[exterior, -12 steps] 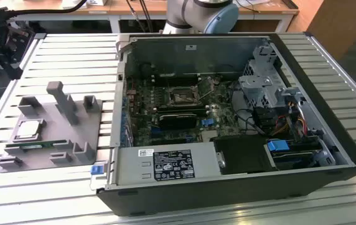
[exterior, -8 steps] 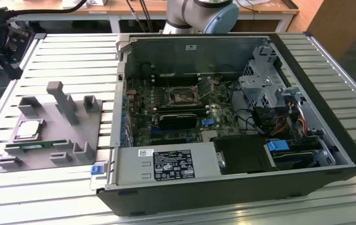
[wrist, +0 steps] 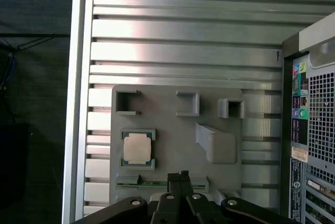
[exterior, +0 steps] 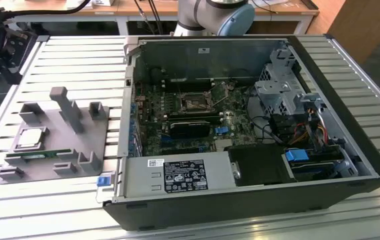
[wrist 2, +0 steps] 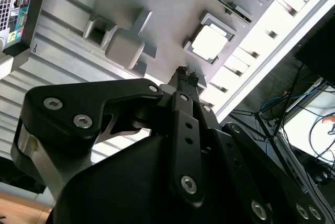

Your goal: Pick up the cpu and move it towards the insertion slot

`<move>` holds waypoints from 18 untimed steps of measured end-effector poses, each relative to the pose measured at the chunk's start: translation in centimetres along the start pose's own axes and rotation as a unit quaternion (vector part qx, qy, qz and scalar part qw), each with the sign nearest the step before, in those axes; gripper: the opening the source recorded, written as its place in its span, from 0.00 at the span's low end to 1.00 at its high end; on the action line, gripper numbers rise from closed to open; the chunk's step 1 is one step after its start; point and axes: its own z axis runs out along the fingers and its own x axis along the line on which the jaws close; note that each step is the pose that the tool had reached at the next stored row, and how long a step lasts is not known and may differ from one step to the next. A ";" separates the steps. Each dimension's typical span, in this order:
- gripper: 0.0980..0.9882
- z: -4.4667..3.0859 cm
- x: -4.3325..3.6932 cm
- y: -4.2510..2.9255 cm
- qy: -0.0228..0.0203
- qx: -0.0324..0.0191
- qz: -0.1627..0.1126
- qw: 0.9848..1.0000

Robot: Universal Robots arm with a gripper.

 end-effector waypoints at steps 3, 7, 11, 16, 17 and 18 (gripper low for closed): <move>0.01 0.00 0.28 0.00 0.000 0.000 0.000 1.000; 0.01 0.00 0.77 0.02 0.000 0.000 0.000 1.000; 0.01 0.01 1.24 0.02 0.000 0.000 0.000 1.000; 0.01 0.03 1.68 0.03 0.000 0.000 0.000 1.000; 0.01 0.05 1.77 0.03 0.000 0.000 0.000 1.000; 0.01 0.06 1.85 0.03 0.000 0.000 0.000 1.000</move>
